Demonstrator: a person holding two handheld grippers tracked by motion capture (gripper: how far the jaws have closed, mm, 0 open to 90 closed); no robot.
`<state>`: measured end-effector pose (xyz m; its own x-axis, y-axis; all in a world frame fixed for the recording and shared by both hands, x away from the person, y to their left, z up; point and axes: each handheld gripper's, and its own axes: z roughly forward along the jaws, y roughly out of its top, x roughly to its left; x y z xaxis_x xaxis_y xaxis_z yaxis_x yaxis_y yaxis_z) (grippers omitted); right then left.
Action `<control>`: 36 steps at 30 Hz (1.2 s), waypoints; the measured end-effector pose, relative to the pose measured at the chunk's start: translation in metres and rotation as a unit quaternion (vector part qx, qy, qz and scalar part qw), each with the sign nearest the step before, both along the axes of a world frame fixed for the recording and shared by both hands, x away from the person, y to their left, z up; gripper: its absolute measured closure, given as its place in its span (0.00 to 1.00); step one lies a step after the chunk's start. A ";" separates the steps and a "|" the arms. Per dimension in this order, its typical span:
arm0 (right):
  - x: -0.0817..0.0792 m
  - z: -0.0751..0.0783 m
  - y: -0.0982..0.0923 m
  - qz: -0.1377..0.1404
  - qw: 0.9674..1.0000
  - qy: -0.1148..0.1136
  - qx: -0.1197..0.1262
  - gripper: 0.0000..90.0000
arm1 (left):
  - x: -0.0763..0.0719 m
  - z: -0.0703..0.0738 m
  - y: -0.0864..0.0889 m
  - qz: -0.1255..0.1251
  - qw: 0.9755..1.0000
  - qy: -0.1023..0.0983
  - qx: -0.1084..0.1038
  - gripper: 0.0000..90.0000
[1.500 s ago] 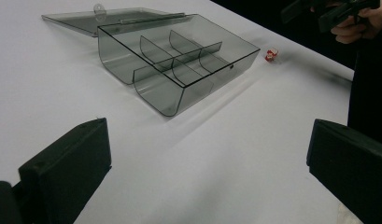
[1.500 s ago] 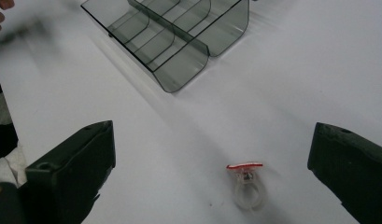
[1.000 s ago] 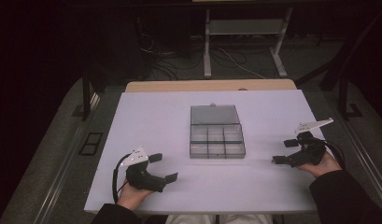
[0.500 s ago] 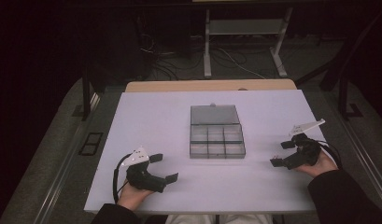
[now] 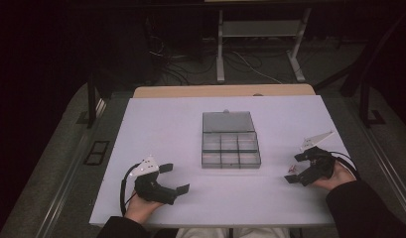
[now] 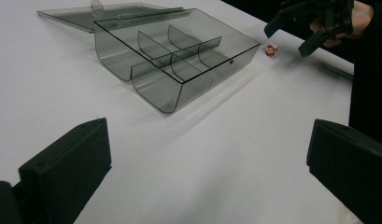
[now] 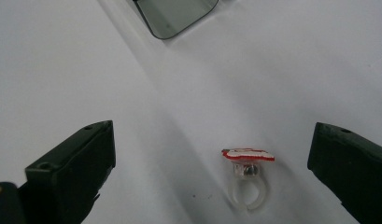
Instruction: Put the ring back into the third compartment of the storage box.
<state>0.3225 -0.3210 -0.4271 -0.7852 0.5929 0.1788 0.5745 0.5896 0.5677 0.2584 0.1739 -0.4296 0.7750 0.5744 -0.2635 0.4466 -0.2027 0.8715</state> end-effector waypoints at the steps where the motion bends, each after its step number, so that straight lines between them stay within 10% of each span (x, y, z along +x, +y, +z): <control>1: 0.000 -0.001 0.000 0.000 1.000 0.001 -0.003 0.01 | 0.000 0.000 0.000 0.000 1.000 0.000 0.000 0.00; 36: 0.003 -0.006 -0.012 -0.012 0.999 -0.001 -0.035 0.59 | 0.000 0.000 -0.001 -0.003 1.000 -0.001 0.004 0.00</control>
<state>0.3255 -0.3335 -0.4333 -0.7704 0.6232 0.1345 0.5883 0.6136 0.5267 0.2581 0.1732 -0.4297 0.7788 0.5720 -0.2574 0.4438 -0.2123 0.8706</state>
